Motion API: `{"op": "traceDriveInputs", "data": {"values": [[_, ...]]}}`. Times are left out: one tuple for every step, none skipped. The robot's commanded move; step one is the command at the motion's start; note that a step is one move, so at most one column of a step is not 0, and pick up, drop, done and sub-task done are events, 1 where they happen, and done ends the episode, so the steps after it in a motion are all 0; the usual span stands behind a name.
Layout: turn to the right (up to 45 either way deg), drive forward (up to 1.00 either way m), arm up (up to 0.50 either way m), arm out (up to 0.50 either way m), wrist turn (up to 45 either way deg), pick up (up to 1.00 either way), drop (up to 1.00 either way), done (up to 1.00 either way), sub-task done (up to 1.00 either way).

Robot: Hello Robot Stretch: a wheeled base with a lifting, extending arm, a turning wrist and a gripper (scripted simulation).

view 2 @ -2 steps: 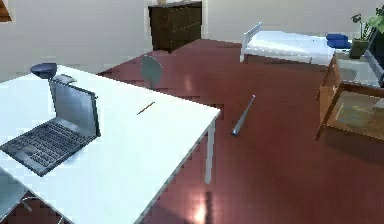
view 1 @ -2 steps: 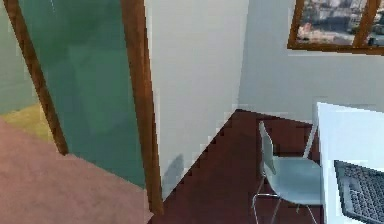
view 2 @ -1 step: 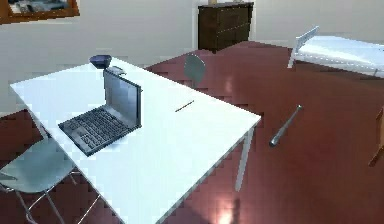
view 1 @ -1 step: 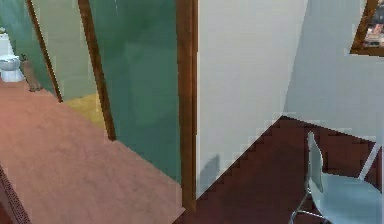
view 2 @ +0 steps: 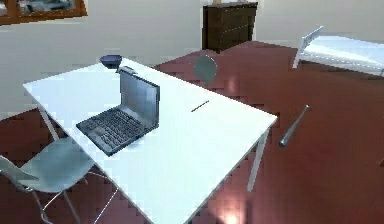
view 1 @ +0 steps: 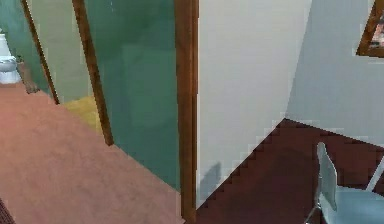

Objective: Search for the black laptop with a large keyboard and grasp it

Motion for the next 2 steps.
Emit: {"op": "traceDriveInputs", "data": {"values": [[-18.0, 0.00, 0.00, 0.00, 0.0, 0.00, 0.00, 0.00, 0.00], [0.0, 0.00, 0.50, 0.00, 0.0, 0.00, 0.00, 0.00, 0.00]]}}
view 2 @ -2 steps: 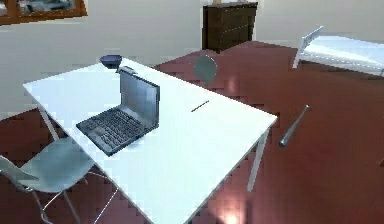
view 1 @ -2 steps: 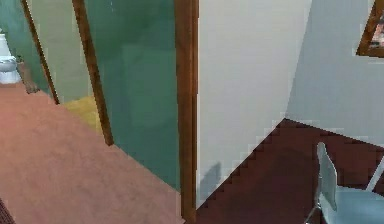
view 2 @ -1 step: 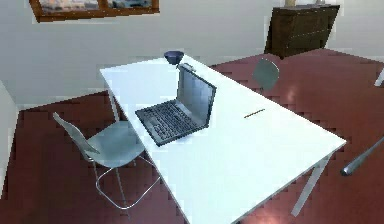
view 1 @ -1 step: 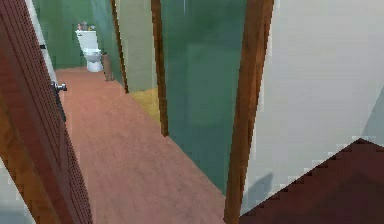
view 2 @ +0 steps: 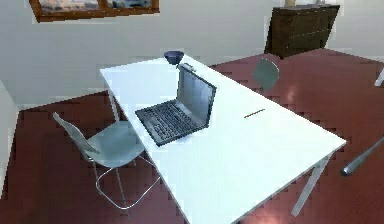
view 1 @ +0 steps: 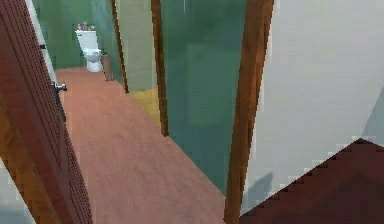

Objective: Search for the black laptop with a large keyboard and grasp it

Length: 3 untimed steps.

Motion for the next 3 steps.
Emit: {"op": "traceDriveInputs", "data": {"values": [[0.0, 0.00, 0.32, 0.00, 0.0, 0.00, 0.00, 0.00, 0.00], [0.0, 0.00, 0.00, 0.48, 0.0, 0.00, 0.00, 0.00, 0.00], [0.0, 0.00, 0.00, 0.00, 45.0, 0.00, 0.00, 0.00, 0.00]]}}
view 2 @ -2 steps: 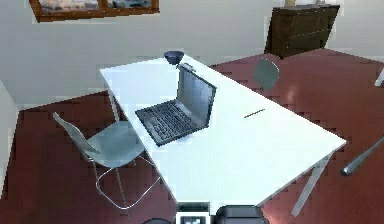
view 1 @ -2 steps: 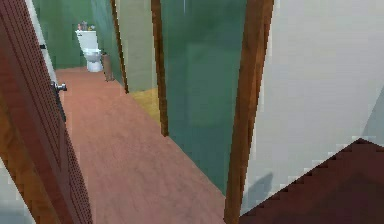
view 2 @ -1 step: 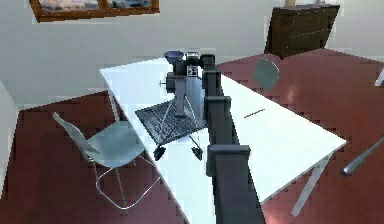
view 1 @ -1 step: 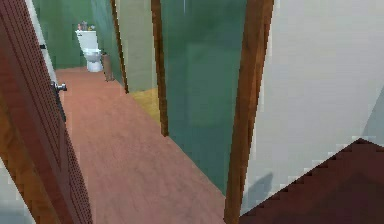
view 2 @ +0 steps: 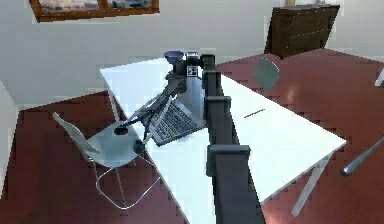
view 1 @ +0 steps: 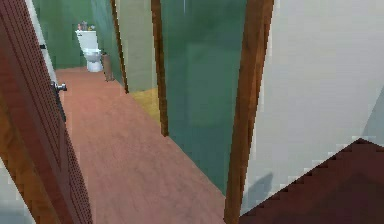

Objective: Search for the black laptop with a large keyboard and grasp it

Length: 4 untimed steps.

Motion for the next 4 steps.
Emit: {"op": "traceDriveInputs", "data": {"values": [[0.0, 0.00, 0.00, 0.00, 45.0, 0.00, 0.00, 0.00, 0.00], [0.0, 0.00, 0.00, 0.00, 45.0, 0.00, 0.00, 0.00, 0.00], [0.0, 0.00, 0.00, 0.00, 3.0, 0.00, 0.00, 0.00, 0.00], [0.0, 0.00, -0.30, 0.00, 0.0, 0.00, 0.00, 0.00, 0.00]]}}
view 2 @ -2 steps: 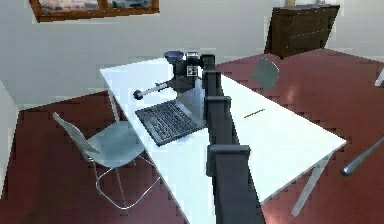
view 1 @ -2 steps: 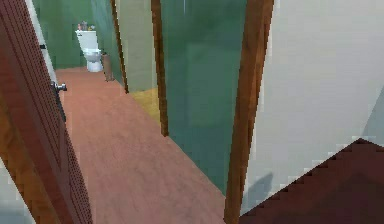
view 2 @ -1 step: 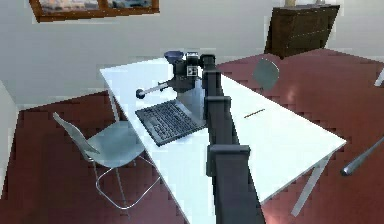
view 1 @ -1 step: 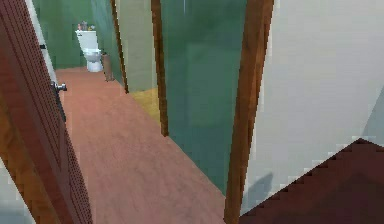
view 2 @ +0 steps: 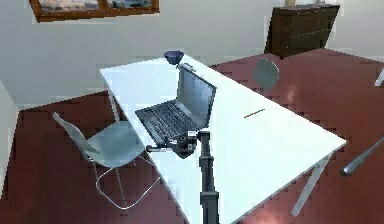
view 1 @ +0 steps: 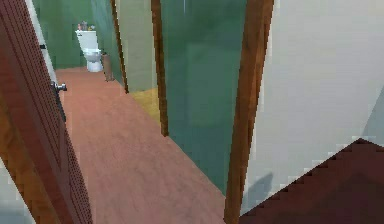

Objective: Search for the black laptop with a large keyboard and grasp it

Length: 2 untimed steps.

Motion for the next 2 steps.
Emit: {"op": "traceDriveInputs", "data": {"values": [[0.0, 0.00, 0.00, 0.00, 0.0, 1.00, 0.00, 0.00, 0.00], [0.0, 0.00, 0.10, 0.00, 0.0, 0.00, 0.00, 0.00, 0.00]]}}
